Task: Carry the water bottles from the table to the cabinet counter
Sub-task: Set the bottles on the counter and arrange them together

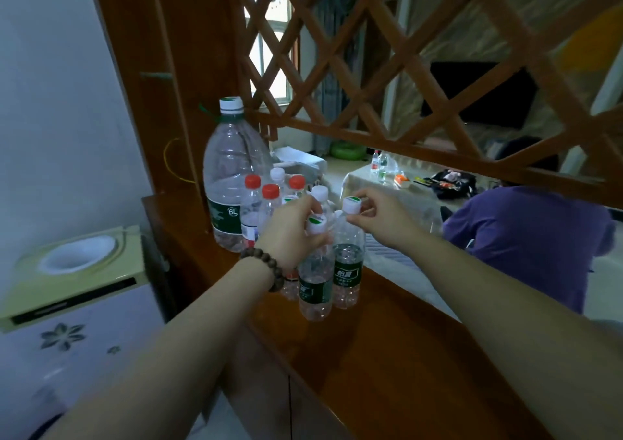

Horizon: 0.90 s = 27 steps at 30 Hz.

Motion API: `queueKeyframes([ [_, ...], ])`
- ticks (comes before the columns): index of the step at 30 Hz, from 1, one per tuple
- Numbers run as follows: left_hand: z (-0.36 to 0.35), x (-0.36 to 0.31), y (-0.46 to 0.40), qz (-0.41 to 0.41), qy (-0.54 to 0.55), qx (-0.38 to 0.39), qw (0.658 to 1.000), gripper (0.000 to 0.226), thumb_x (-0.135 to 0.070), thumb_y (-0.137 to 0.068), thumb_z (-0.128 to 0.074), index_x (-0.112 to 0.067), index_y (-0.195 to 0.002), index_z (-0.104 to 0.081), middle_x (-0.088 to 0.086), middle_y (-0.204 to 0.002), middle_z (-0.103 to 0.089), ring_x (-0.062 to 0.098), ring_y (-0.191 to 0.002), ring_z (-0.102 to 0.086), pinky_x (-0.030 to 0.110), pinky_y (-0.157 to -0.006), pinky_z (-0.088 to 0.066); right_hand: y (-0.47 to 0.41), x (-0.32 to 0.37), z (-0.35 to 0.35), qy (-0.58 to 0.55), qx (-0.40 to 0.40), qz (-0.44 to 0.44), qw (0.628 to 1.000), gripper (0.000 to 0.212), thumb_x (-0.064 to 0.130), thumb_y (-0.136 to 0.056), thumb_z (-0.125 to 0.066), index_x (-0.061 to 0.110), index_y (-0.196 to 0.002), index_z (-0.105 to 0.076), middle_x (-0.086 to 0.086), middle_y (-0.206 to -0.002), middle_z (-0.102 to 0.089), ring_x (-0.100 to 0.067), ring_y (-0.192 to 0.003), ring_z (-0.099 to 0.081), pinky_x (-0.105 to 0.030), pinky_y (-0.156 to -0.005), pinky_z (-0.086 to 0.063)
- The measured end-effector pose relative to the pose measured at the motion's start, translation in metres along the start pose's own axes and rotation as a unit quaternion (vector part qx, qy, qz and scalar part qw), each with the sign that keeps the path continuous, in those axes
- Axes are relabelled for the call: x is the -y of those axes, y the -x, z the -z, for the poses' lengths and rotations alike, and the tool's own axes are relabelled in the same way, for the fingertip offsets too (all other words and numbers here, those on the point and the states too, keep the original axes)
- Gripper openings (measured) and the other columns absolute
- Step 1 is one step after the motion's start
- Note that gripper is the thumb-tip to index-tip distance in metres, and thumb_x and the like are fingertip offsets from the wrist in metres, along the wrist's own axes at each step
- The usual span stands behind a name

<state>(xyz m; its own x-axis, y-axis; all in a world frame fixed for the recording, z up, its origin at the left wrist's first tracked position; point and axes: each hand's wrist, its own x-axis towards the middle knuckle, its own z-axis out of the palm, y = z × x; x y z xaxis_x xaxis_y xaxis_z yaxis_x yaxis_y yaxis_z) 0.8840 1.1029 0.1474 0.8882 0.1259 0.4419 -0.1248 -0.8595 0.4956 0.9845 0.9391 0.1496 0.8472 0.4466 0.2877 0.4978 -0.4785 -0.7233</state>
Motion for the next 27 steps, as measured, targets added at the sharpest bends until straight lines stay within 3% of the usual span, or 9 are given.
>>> queueKeyframes([
  [6, -0.007, 0.011, -0.004, -0.014, 0.000, -0.028, 1.000, 0.043, -0.029, -0.075, -0.077, -0.016, -0.110, -0.056, 0.003, -0.109, -0.059, 0.018, -0.093, -0.056, 0.038, -0.080, -0.052, -0.015, -0.004, -0.011, -0.001, -0.002, 0.004, 1.000, 0.039, 0.020, -0.084, -0.069, 0.015, -0.119, -0.054, 0.010, -0.084, -0.054, -0.017, -0.086, -0.059, -0.036, -0.079, -0.051],
  [9, -0.010, 0.015, -0.005, -0.026, -0.002, -0.042, 0.999, 0.044, -0.031, -0.077, -0.075, -0.018, -0.114, -0.056, 0.002, -0.110, -0.060, 0.016, -0.093, -0.055, 0.034, -0.081, -0.051, -0.021, -0.006, -0.012, 0.000, 0.004, 0.002, 1.000, 0.042, 0.023, -0.085, -0.069, 0.018, -0.123, -0.053, 0.002, -0.095, -0.060, -0.019, -0.090, -0.062, -0.040, -0.084, -0.053],
  [13, -0.014, 0.019, -0.004, -0.030, 0.013, -0.048, 0.998, 0.044, -0.034, -0.082, -0.069, -0.021, -0.122, -0.053, 0.000, -0.109, -0.060, 0.013, -0.093, -0.056, 0.034, -0.081, -0.053, -0.021, -0.009, -0.013, -0.023, 0.002, -0.005, 1.000, 0.047, 0.022, -0.087, -0.066, 0.017, -0.131, -0.050, -0.003, -0.106, -0.059, -0.017, -0.092, -0.060, -0.029, -0.078, -0.046],
  [19, -0.020, 0.022, 0.003, -0.030, 0.050, -0.057, 0.997, 0.049, -0.038, -0.084, -0.066, -0.018, -0.126, -0.051, -0.003, -0.102, -0.058, 0.011, -0.096, -0.056, 0.025, -0.082, -0.051, -0.014, -0.017, -0.018, -0.059, 0.003, -0.005, 0.998, 0.060, 0.021, -0.087, -0.067, 0.020, -0.141, -0.039, -0.006, -0.128, -0.056, -0.016, -0.106, -0.056, -0.027, -0.084, -0.043],
  [25, -0.025, 0.024, 0.011, -0.013, 0.072, -0.077, 0.994, 0.053, -0.044, -0.084, -0.065, -0.016, -0.126, -0.051, 0.001, -0.107, -0.059, 0.010, -0.095, -0.056, 0.028, -0.082, -0.053, -0.007, -0.029, -0.019, -0.104, 0.034, -0.031, 0.994, 0.069, 0.037, -0.080, -0.072, 0.022, -0.140, -0.042, -0.007, -0.131, -0.058, -0.020, -0.115, -0.058, -0.043, -0.097, -0.050],
  [27, -0.025, 0.024, 0.013, -0.002, 0.083, -0.078, 0.994, 0.056, -0.045, -0.082, -0.065, -0.013, -0.126, -0.051, 0.001, -0.108, -0.060, 0.011, -0.097, -0.056, 0.028, -0.084, -0.053, -0.004, -0.031, -0.021, -0.107, 0.039, -0.025, 0.993, 0.062, 0.040, -0.081, -0.070, 0.024, -0.136, -0.046, -0.004, -0.128, -0.060, -0.018, -0.115, -0.058, -0.041, -0.096, -0.050],
])
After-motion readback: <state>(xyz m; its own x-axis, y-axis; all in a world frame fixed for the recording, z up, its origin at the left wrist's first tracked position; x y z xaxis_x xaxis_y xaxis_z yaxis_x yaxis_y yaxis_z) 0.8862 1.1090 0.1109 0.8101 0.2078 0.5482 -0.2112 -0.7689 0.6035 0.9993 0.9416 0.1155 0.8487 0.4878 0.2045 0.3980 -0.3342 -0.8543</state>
